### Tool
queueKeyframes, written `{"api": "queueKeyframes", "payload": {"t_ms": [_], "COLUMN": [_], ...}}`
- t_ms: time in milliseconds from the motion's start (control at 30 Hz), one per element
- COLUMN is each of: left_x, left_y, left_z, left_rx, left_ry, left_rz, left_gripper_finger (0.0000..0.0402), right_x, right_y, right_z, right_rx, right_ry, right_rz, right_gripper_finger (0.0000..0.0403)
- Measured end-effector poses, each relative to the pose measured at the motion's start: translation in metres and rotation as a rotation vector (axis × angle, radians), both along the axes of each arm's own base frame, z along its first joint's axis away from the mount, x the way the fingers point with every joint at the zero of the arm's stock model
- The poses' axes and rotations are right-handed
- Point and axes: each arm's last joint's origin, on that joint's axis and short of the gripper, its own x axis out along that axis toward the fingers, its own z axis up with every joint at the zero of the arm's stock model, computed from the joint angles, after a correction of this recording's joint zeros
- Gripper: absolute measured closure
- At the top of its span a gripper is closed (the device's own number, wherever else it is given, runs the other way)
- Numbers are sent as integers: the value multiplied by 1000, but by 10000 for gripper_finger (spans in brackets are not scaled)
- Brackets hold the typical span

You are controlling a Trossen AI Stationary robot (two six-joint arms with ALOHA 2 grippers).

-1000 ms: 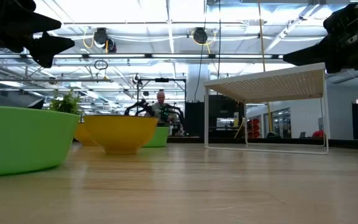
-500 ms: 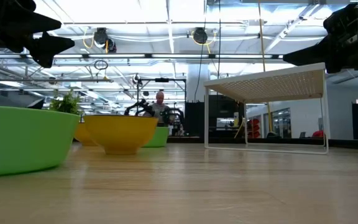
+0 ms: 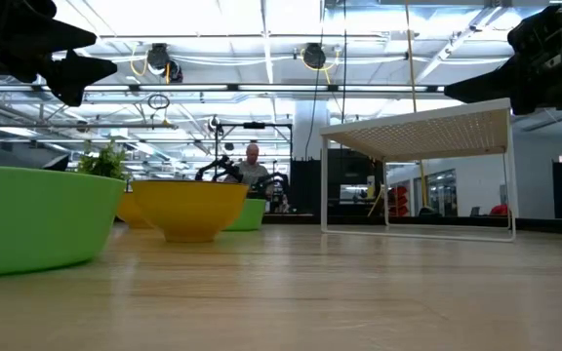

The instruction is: Pick & Place Mini bowls

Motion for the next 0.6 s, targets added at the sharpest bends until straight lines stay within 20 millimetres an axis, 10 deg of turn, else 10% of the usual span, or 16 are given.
{"api": "queueKeyframes", "payload": {"t_ms": [600], "left_x": [0], "left_y": [0], "left_z": [0], "left_rx": [32], "left_ry": [-4], "left_rz": [9], "left_gripper_finger": [146], "right_x": [0], "right_y": [0], "right_z": [0], "right_rx": [-17], "right_ry": [4], "right_rz": [-1], "right_gripper_finger": [403]}}
